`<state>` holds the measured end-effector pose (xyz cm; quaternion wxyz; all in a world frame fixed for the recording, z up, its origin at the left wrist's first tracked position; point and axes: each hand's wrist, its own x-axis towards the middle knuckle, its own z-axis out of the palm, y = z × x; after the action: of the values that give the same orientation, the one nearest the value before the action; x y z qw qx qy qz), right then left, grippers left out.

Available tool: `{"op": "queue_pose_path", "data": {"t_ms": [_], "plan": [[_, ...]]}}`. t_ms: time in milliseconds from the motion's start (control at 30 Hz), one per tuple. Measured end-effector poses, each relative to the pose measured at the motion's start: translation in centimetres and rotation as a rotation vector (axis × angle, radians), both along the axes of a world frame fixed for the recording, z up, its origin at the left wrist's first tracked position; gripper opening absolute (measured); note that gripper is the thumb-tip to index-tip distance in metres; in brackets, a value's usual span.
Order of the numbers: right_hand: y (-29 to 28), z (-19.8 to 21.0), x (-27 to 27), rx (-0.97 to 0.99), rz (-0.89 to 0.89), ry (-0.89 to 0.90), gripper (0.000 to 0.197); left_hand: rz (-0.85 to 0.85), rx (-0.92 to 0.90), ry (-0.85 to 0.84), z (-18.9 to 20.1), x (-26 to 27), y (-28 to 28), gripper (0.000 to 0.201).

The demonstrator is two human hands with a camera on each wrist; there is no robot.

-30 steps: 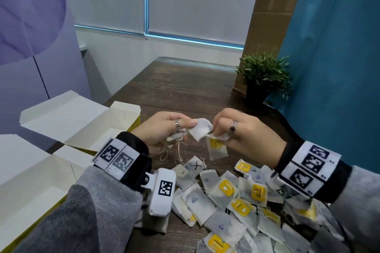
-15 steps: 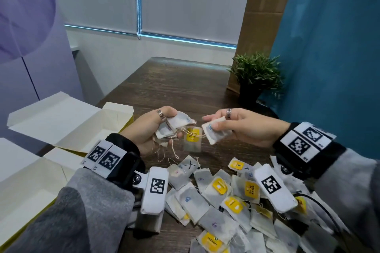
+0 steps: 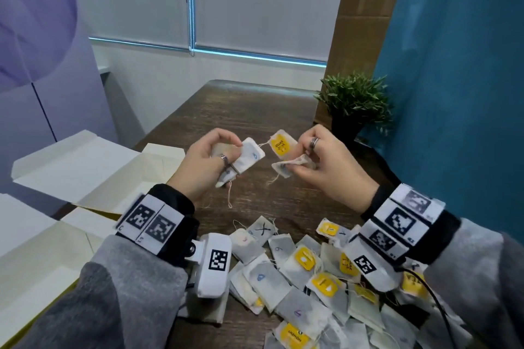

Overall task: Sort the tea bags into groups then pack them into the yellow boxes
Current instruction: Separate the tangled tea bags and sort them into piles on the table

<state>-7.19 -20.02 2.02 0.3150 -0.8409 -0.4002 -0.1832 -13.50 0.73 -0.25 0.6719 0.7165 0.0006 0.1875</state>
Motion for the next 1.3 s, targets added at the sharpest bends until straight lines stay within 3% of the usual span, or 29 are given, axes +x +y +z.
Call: {"op": "queue_pose_path", "data": {"t_ms": [67,167,200,333,367,433,567,700,867,1133,1300], "plan": [[0.2,-0.4,-0.4,-0.045,0.048,-0.225,0.010,0.018,0.085,-0.020,0.2,-0.1,-0.2,0.025],[1.1,-1.2,-1.4,-0.202,0.073,-0.488,0.012,-0.072,0.008,0.002,0.6,-0.1,-0.8,0.016],[1.4,-1.4,-1.9,-0.258,0.069,-0.551,0.014,-0.124,-0.036,0.020,0.7,-0.2,-0.9,0.009],[1.5,-1.5,-2.8,-0.403,0.185,-0.653,0.011,-0.161,-0.007,0.024,0.4,-0.4,-0.8,0.028],[1.3,-1.4,-2.9,-0.392,0.226,-0.610,0.005,-0.161,-0.007,0.015,0.4,-0.4,-0.7,0.028],[0.6,-1.0,-3.0,-0.285,0.302,-0.398,0.014,-0.149,-0.055,0.001,0.3,-0.2,-0.4,0.025],[-0.9,1.5,-3.2,0.146,0.296,0.331,0.011,-0.132,-0.084,-0.014,0.1,0.1,0.0,0.030],[-0.3,2.6,-2.6,0.329,0.329,0.901,0.009,-0.191,-0.088,-0.042,0.4,-0.2,-0.7,0.037],[1.6,1.7,-2.4,0.327,0.344,0.986,0.010,-0.224,-0.048,-0.057,0.6,-0.5,-1.0,0.035],[1.1,1.8,-1.7,0.424,0.248,0.814,0.012,-0.259,-0.069,-0.079,0.7,-0.8,-0.5,0.058],[1.3,2.7,-1.3,0.560,0.166,0.882,0.022,-0.289,-0.088,-0.080,0.9,-1.1,-0.7,0.061]]}}
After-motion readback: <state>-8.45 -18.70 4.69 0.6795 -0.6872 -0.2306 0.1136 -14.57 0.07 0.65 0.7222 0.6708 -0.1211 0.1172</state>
